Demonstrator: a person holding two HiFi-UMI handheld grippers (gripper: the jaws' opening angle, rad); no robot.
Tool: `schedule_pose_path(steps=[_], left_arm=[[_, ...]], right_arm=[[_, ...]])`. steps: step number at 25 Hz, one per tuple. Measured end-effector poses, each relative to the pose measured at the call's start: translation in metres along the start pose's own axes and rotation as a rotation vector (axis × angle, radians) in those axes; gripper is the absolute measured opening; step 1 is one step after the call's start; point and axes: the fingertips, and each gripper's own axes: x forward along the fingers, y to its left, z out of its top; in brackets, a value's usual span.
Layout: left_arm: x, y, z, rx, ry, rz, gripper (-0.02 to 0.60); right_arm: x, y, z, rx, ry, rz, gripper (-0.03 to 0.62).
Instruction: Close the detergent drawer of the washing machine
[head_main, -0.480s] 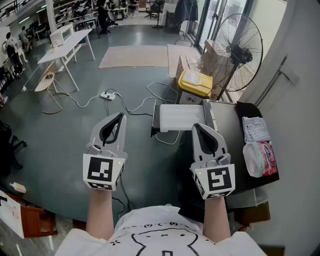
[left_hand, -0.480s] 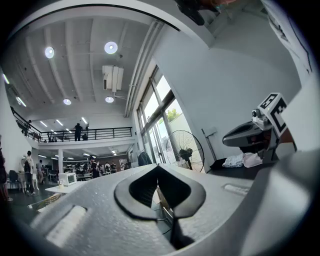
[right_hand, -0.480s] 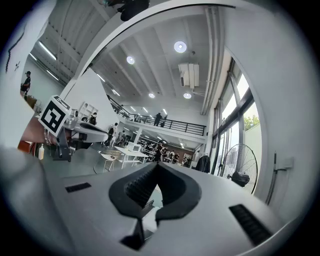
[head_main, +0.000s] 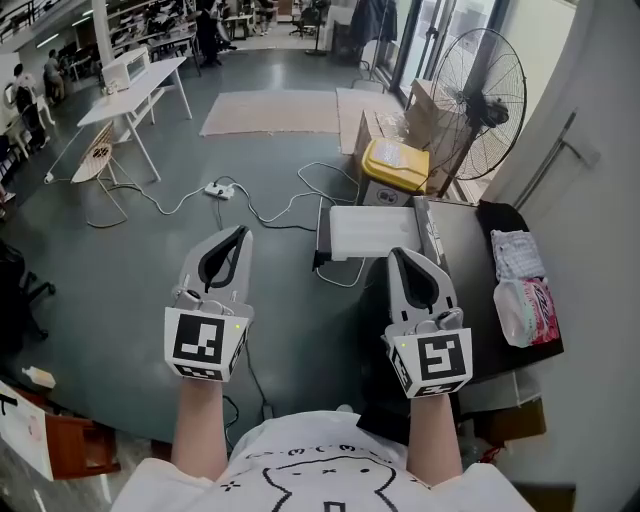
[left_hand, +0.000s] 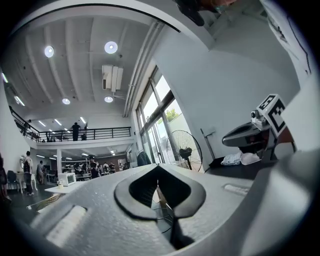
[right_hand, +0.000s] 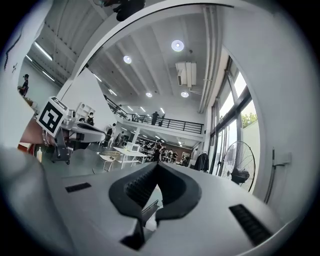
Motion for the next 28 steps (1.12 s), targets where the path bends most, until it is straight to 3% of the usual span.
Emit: schedule_pose_path(steps=[9, 15, 20, 22, 26, 28], left_arm=[[-0.012, 0.016, -0.017, -0.035, 0.005, -0.001, 0.017], [0.007, 0.030, -0.034, -0.057, 0.031, 0.010, 0.017], [0.037, 0.037, -0.052, -0.138, 0.027, -0.033, 0.027], [0.057, 0.038, -0.062, -0.165, 0.052, -0.067, 0.171], [0.100, 0.043, -0.073, -0.221, 0.056, -0.103, 0.288], [0.119, 0.047, -0.078, -0.254, 0.050, -0.110, 0.314]], right_arm=[[0.002, 0.019, -0.002, -0.007, 0.014, -0.004, 0.000], [0.029, 0.016, -0.012, -0.002, 0.032, 0.016, 0.000], [0.064, 0.006, -0.032, 0.040, 0.048, 0.019, 0.000], [0.084, 0.000, -0.041, 0.055, 0.055, 0.028, 0.000], [0.123, -0.019, -0.052, 0.070, 0.051, 0.039, 0.000], [0.141, -0.029, -0.057, 0.076, 0.050, 0.040, 0.000]])
